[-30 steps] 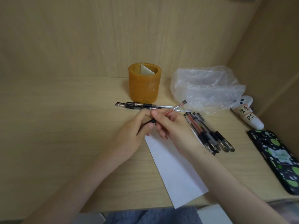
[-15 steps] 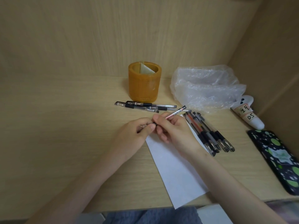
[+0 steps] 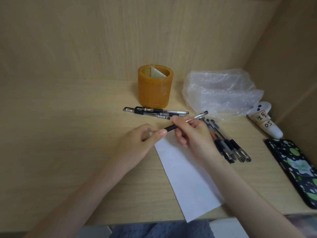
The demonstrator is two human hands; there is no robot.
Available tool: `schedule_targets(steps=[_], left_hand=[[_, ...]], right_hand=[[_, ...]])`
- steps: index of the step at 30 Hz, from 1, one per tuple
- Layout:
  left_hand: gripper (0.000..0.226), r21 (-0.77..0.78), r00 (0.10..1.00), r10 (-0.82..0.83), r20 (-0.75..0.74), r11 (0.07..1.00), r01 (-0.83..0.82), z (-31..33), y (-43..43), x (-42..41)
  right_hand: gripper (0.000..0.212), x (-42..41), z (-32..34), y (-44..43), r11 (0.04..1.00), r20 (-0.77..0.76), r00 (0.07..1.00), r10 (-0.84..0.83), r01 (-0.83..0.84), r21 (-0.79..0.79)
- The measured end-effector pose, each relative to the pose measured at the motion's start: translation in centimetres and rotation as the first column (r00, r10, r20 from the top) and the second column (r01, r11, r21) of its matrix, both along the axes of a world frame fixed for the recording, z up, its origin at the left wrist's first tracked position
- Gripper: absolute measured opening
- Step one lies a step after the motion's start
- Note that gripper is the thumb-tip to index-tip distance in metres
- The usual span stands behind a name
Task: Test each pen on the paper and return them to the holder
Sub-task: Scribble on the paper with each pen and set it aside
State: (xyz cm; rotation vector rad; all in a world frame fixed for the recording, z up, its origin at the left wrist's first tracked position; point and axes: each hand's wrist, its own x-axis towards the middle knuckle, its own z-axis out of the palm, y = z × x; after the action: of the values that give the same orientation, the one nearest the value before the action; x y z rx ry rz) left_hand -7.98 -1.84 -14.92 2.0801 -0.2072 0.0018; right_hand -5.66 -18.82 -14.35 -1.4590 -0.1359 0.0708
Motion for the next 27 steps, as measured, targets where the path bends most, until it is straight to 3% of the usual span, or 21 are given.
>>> schedule_targets(steps=[4, 9, 14, 18, 20, 24, 27], left_hand=[[0.015, 0.146, 0.998, 0.001, 0.057, 0.989, -0.009, -0.3, 0.8, -0.2], [0.038, 0.366, 0.985, -0.117, 0.129, 0.928, 0.062, -1.0, 0.4, -0.6], [0.046, 0.506, 0.979, -0.144, 0.145, 0.861, 0.052, -1.2, 0.0, -1.0], [0.047, 0.518, 0.978, -0.141, 0.154, 0.854, 0.042, -1.4, 0.0, -0.9], [0.047, 0.518, 0.978, -0.145, 0.153, 0.854, 0.045, -1.5, 0.0, -0.9], [0.046, 0.517, 0.979, -0.13, 0.158, 0.855, 0.03, -1.6, 0.0, -0.8], [0.047, 0.516, 0.982, -0.125, 0.144, 0.856, 0.034, -1.6, 0.0, -0.9]], right_hand=[[0.037, 1.6, 0.8, -1.5, 0.991, -0.094, 0.989, -0.115, 0.121, 0.062], [0.022, 3.5, 0.4, -1.9, 0.984, -0.24, 0.968, -0.076, 0.112, 0.14], [0.009, 4.2, 0.0, -0.6, 0.959, -0.245, 0.968, -0.055, 0.12, 0.255], [0.025, 4.1, 0.0, 0.3, 1.0, -0.153, 0.988, 0.013, -0.015, -0.012], [0.023, 4.2, -0.2, 0.7, 0.991, -0.075, 0.995, -0.071, 0.062, -0.116], [0.039, 4.8, -0.9, 1.2, 0.934, 0.07, 0.974, -0.214, 0.225, -0.278], [0.044, 4.6, -1.6, 1.5, 0.897, 0.165, 0.947, -0.275, 0.314, -0.31]])
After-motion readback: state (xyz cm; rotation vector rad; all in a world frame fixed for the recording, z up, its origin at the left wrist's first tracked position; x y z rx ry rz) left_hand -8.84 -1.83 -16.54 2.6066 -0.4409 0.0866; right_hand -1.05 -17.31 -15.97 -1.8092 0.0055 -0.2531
